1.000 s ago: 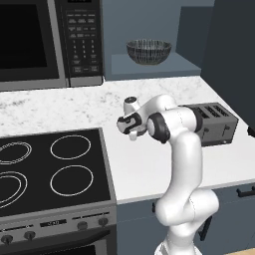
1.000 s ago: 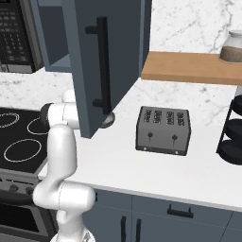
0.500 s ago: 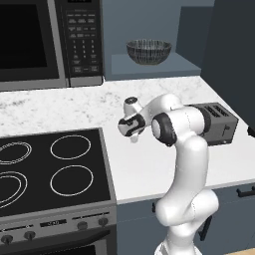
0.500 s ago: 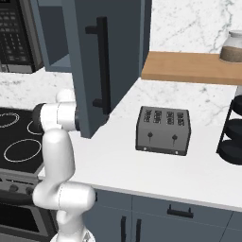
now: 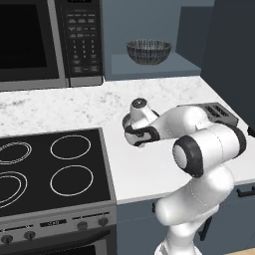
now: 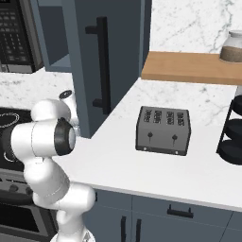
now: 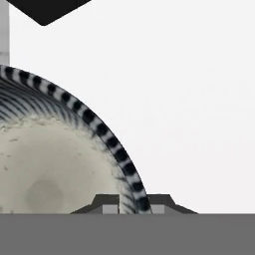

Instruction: Pick up the bowls on the counter and stack them on top of one another in the open cabinet. Place the smaller bowl on top of the larger bowl.

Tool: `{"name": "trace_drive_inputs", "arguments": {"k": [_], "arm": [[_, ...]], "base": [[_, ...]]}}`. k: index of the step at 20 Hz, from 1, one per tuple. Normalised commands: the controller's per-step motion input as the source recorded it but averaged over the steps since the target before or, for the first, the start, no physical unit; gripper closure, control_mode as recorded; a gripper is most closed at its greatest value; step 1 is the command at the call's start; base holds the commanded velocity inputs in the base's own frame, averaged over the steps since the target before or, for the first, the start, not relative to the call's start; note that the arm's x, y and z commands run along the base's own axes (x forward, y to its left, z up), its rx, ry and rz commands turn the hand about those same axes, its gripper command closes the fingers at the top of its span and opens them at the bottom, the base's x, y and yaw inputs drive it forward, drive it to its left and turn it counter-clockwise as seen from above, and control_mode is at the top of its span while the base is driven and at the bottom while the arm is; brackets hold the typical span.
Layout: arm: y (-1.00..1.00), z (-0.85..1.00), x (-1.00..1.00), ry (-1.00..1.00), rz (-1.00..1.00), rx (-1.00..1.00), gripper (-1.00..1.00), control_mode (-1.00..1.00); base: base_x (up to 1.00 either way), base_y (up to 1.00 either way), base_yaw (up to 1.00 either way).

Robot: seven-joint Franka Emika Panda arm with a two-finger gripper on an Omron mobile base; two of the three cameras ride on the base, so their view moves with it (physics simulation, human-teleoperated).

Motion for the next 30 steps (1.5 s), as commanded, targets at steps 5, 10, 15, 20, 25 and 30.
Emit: {"name": "trace_drive_inputs", "arguments": {"k": [5, 10, 15, 20, 25, 30], "arm": [[0.15, 1.0, -0.94, -0.03, -0.02, 0.0, 1.0, -1.0], [0.13, 1.0, -0.82, 0.0, -0.06, 0.0, 1.0, -1.0], [0.02, 1.0, -0.89, 0.0, -0.1, 0.0, 1.0, -1.0], [0.0, 1.0, -0.97, -0.1, -0.08, 0.0, 1.0, -1.0], [0.01, 1.0, -0.7, -0.32, -0.04, 0.0, 1.0, -1.0], [0.0, 0.93, -0.13, -0.11, -0.01, 0.0, 1.0, -1.0]], "base": [[0.0, 0.0, 0.0], [0.0, 0.0, 0.0], [0.0, 0.0, 0.0], [0.0, 0.0, 0.0], [0.0, 0.0, 0.0], [0.0, 0.0, 0.0]]}}
